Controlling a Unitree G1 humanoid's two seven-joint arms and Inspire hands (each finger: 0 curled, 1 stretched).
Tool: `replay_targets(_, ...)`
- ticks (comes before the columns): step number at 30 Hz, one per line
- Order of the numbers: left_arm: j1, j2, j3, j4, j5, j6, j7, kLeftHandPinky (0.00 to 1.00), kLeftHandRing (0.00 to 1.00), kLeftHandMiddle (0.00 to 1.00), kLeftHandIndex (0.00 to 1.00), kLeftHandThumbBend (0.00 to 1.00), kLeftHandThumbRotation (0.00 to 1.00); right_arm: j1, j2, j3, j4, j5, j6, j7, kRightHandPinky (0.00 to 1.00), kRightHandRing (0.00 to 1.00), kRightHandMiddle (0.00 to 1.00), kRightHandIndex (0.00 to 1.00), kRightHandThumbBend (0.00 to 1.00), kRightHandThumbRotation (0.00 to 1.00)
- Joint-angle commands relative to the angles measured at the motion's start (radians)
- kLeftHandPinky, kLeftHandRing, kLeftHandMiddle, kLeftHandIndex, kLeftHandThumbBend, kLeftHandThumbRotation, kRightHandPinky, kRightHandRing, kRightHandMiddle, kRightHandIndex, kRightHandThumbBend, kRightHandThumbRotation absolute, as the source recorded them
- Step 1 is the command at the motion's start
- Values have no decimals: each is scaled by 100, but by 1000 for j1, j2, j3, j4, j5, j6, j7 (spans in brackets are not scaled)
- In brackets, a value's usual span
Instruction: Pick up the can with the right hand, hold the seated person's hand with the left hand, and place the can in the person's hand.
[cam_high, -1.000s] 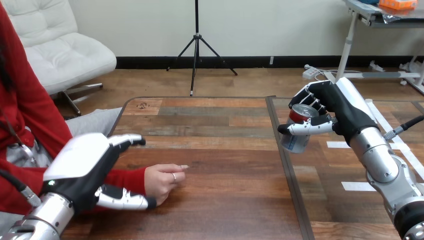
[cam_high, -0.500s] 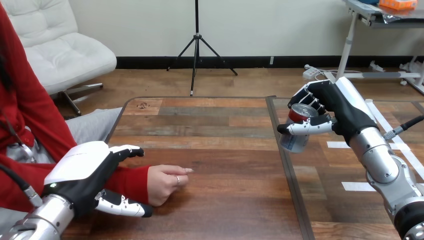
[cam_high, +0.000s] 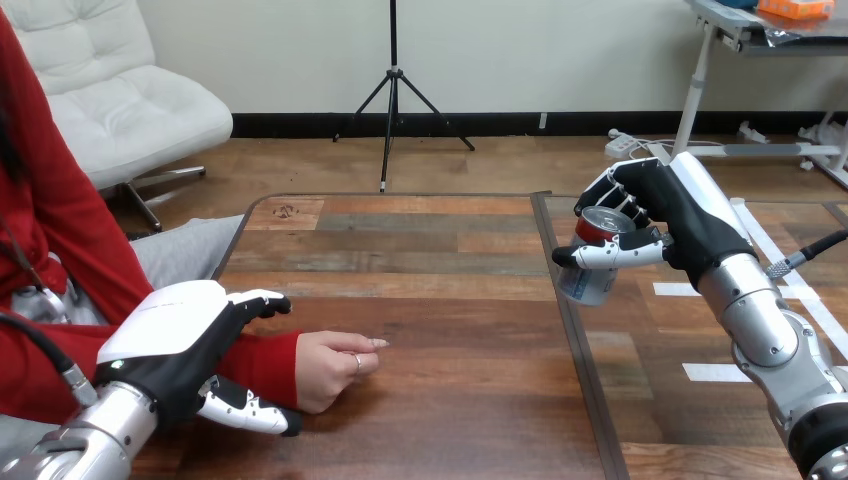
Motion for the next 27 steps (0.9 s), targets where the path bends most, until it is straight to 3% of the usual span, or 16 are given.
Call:
replay_targets(1,-72,33,-17,25,25,12,32,74,80,81,80,99,13,-52,-29,-23,-50,21,-32,-13,34,36,42,45,79,0)
replay_targets(10,-89,15,-37,76,57,20,110,68,76,77,75,97,5,-51,-29,-26,-51,25,-38,-14,33,36,42,45,79,0)
replay_targets(18,-107,-1,-54,130,44,12,181,63,71,73,72,97,1,-49,-29,-27,-49,27,-55,-19,32,35,41,45,80,0)
replay_targets(27,-132,-11,-78,188,22,-2,213,55,63,68,68,93,0,-49,-28,-29,-50,29,-47,-16,32,35,42,45,80,0)
